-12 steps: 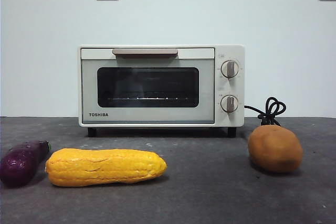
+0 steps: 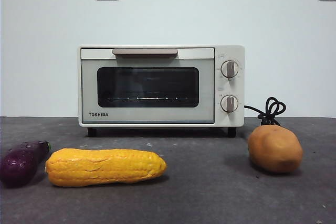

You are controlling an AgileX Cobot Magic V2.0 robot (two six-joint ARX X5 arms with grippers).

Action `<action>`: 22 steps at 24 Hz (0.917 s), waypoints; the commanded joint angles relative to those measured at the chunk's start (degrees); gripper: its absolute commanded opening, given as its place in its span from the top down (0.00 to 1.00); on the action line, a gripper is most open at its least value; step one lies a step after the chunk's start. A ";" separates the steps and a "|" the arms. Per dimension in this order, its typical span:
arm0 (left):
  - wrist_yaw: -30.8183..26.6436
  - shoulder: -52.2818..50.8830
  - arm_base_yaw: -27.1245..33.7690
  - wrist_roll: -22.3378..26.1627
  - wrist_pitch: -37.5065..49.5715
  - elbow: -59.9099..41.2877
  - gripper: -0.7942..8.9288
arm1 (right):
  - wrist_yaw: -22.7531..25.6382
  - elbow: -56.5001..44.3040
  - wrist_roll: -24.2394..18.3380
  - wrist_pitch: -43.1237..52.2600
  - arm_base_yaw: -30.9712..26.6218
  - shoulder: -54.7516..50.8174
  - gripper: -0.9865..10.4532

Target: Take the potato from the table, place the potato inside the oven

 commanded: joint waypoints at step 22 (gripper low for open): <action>-3.21 28.37 -10.64 4.28 24.92 6.75 0.93 | -0.07 3.50 0.92 -3.23 0.90 4.37 0.20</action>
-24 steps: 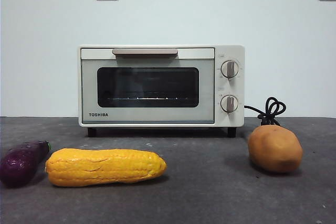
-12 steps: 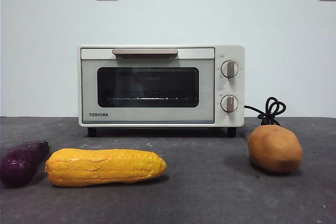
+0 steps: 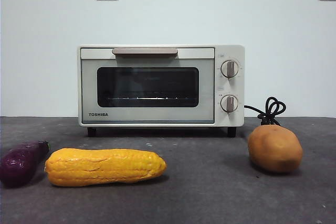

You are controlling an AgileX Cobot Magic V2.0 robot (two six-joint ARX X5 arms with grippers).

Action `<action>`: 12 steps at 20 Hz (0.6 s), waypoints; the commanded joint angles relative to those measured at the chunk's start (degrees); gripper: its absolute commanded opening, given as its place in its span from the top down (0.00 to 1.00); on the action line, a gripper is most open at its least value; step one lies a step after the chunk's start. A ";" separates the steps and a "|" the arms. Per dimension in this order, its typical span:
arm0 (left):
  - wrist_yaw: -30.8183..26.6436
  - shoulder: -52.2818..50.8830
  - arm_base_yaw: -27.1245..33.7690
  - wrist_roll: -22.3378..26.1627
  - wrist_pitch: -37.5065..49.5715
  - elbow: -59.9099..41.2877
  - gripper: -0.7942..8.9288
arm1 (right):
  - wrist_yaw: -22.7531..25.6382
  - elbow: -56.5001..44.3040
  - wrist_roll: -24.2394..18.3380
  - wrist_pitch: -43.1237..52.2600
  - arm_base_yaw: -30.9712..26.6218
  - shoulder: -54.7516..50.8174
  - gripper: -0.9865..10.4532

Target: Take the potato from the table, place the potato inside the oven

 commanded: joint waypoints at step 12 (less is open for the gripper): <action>-14.43 36.85 -10.12 5.66 7.32 26.08 0.93 | 0.00 -0.04 1.25 -0.77 0.15 0.85 0.20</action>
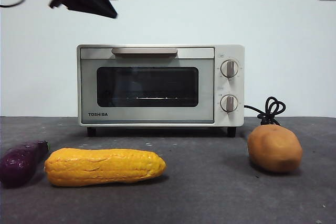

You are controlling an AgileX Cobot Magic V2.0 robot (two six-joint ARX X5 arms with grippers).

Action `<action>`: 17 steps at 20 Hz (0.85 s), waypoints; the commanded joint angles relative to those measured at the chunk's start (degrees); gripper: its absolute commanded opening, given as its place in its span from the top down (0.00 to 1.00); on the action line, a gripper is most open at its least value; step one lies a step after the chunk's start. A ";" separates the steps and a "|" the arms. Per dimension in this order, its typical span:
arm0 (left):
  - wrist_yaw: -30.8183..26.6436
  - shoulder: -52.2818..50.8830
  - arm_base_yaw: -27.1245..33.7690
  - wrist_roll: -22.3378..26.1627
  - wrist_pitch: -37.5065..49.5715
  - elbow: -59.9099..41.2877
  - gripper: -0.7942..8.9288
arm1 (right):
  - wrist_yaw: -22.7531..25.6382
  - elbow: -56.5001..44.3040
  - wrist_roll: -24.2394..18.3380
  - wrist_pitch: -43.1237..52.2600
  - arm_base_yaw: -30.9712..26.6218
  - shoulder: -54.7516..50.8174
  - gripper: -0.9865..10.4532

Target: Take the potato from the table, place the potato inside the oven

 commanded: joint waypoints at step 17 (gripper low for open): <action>-4.68 13.35 -5.07 5.40 -8.61 4.02 0.93 | 0.09 -0.04 0.55 -0.39 0.15 0.39 0.20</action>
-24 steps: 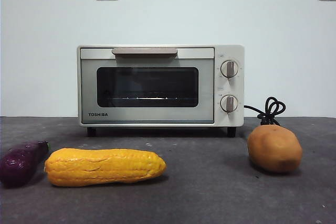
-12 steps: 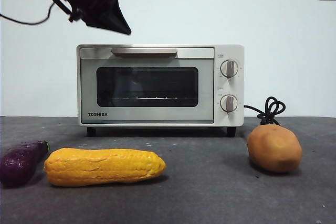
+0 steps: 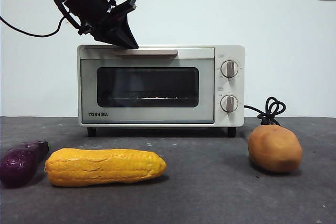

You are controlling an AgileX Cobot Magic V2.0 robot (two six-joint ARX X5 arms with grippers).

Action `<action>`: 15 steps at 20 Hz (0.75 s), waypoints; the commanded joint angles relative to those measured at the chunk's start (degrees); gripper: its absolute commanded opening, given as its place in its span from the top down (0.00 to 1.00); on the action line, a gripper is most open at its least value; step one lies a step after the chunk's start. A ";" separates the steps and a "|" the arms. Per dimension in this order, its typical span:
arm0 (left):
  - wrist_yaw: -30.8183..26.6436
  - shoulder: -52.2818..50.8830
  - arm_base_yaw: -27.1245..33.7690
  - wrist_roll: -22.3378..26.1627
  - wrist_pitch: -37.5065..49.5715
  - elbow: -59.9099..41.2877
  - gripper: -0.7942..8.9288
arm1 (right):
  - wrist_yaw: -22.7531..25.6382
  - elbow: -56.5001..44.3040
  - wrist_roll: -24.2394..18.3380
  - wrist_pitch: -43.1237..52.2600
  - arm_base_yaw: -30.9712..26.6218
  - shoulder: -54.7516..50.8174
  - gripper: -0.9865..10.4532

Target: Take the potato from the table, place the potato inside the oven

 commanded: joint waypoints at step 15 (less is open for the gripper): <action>5.64 -6.75 -6.25 0.61 -27.39 -1.90 0.93 | 0.44 -0.04 0.98 0.35 0.15 4.52 0.20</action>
